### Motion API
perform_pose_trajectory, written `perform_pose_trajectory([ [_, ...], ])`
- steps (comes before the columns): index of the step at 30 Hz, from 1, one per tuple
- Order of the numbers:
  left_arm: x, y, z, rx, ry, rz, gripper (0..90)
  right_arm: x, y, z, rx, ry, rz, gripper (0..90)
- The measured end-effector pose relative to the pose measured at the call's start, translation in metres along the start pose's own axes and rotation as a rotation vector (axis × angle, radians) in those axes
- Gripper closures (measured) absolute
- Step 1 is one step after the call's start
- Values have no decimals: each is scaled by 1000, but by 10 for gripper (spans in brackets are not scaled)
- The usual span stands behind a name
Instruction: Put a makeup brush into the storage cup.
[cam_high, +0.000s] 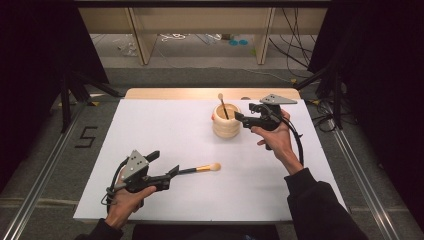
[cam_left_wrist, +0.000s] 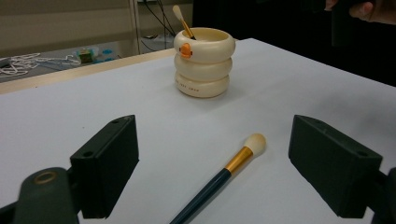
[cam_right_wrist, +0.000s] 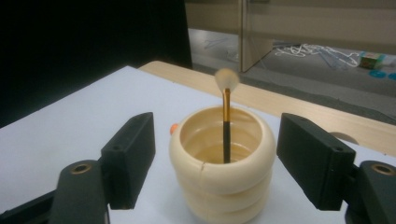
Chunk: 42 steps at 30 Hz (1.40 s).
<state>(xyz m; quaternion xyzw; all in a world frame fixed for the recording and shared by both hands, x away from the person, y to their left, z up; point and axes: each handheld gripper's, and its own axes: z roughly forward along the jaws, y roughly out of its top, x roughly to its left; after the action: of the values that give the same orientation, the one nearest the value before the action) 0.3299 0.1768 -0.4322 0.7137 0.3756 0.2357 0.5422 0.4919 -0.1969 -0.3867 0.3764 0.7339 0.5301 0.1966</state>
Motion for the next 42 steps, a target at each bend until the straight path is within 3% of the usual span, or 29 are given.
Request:
perform_pose_trajectory([
  [5, 0, 0, 0, 0, 3, 0, 159, 6, -6, -4, 16, 3, -7, 255],
  [7, 0, 0, 0, 3, 4, 1, 159, 6, -9, -6, -12, 1, -18, 253],
  [19, 0, 0, 2, 3, 2, -2, 159, 12, -28, -21, 14, 17, 15, 212],
  [22, 0, 0, 2, 7, 0, 2, 159, 11, -33, -26, 0, 13, 9, 196],
  [30, 0, 0, 1, 4, -1, 1, 159, 16, -49, -38, 27, 15, 14, 164],
  [42, 0, 0, 1, 6, -2, 3, 159, 28, -64, -64, -6, 25, 16, 166],
])
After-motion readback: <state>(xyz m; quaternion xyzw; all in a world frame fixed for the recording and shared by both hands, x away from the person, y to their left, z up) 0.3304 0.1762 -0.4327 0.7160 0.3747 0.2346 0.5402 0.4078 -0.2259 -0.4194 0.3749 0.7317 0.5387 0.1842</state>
